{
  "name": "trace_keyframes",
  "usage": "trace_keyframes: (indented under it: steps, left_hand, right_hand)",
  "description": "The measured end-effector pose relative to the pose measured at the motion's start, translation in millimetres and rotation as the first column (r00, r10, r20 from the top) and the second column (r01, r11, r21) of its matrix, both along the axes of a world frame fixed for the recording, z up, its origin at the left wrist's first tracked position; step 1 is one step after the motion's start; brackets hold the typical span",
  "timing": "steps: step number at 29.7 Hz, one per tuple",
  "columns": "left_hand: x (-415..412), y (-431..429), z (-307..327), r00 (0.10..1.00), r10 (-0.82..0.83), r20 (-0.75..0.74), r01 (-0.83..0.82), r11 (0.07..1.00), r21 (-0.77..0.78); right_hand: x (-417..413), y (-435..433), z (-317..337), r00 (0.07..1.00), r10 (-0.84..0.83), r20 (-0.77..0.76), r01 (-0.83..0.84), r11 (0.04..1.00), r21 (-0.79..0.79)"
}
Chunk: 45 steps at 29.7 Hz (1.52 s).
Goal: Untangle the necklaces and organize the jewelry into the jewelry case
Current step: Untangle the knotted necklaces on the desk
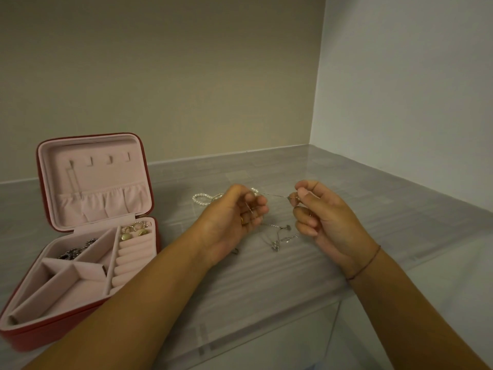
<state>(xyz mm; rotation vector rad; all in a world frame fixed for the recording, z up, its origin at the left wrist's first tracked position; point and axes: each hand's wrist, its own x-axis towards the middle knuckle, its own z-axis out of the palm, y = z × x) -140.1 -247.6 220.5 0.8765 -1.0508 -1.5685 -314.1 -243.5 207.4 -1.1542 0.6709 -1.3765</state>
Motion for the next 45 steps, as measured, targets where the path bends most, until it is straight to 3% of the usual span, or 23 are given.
trace_keyframes:
  steps: [3,8,12,16,23,30,41,45]
  left_hand:
    - [5,-1,3,0.992,0.038,-0.124,-0.038,0.999,0.007]
    - [8,-1,7,0.981,0.056,-0.184,-0.064,0.997,-0.035]
    - [11,-3,7,0.963,0.077,-0.257,-0.088,0.996,-0.030]
    - [12,-3,8,0.971,0.048,-0.233,-0.063,0.997,-0.055]
    - [9,0,2,0.998,0.062,-0.021,-0.063,0.995,-0.071]
    - [10,1,-4,0.972,0.156,0.178,-0.147,0.987,-0.060]
    - [8,5,-4,0.878,0.253,0.405,-0.211,0.966,-0.147]
    - [8,5,-6,0.795,0.287,0.535,-0.205,0.956,-0.208]
  right_hand:
    - [0,-2,-4,0.968,-0.190,-0.164,0.179,0.981,-0.078]
    - [-5,-5,-6,0.835,-0.485,-0.262,0.457,0.875,-0.161]
    - [-18,0,-5,0.751,-0.488,-0.445,0.401,0.873,-0.278]
    - [-34,4,-1,0.691,-0.453,-0.564,0.330,0.891,-0.311]
    - [-47,6,9,0.761,-0.486,-0.429,0.408,0.873,-0.266]
    - [-57,2,10,0.772,-0.558,-0.304,0.531,0.829,-0.173]
    - [-65,3,0,0.827,-0.454,-0.331,0.443,0.889,-0.114]
    - [-70,2,-4,0.921,-0.340,-0.188,0.336,0.940,-0.055]
